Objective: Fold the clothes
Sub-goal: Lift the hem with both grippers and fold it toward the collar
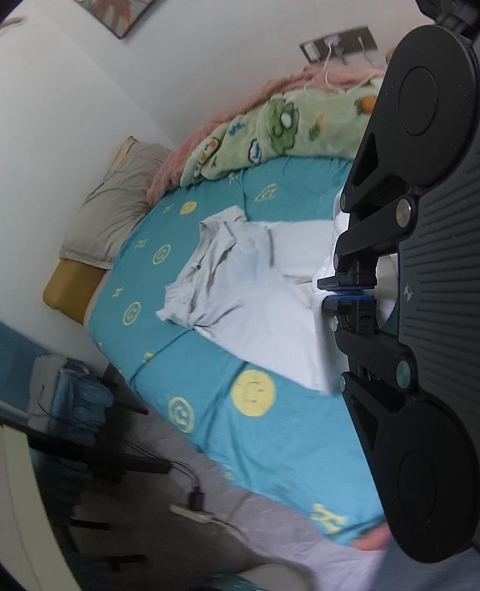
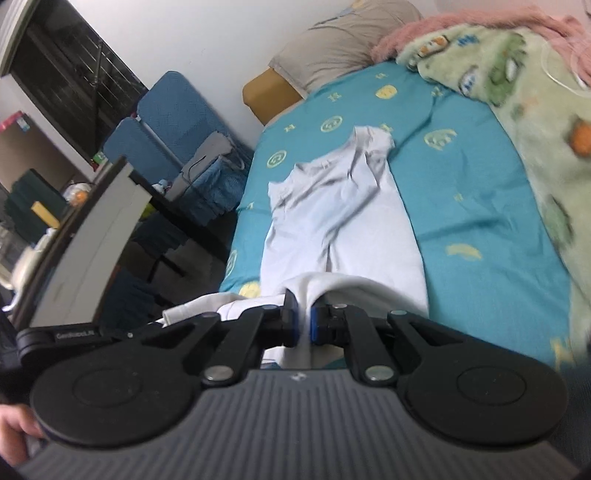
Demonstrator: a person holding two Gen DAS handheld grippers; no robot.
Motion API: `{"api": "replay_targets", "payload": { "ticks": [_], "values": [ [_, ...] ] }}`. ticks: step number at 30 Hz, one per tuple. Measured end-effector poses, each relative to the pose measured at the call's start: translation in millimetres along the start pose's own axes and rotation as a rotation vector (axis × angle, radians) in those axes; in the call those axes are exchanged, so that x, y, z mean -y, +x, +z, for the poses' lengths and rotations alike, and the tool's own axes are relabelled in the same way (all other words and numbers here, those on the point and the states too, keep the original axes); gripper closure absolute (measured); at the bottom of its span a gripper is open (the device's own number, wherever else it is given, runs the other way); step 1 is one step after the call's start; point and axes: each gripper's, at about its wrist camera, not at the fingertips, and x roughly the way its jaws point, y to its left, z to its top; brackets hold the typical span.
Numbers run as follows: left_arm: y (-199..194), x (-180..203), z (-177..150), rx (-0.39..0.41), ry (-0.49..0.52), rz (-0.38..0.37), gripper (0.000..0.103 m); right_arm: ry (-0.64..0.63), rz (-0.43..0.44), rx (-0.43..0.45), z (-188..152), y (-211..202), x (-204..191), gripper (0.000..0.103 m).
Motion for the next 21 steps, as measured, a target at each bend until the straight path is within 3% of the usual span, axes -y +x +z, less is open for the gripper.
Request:
{"api": "replay_targets", "payload": {
  "ticks": [3, 8, 14, 21],
  "values": [
    [38, 6, 18, 0.037, 0.061, 0.029, 0.1, -0.063, -0.05, 0.009, 20, 43, 1, 0.093],
    [101, 6, 37, 0.081, 0.08, 0.059, 0.1, -0.142, -0.105, 0.014, 42, 103, 7, 0.093],
    [155, 9, 37, 0.18, 0.213, 0.126, 0.1, -0.225, -0.133, 0.057, 47, 158, 20, 0.092],
    [227, 7, 35, 0.143, 0.301, 0.179, 0.1, -0.333, -0.198, 0.083, 44, 213, 30, 0.091]
  ]
}}
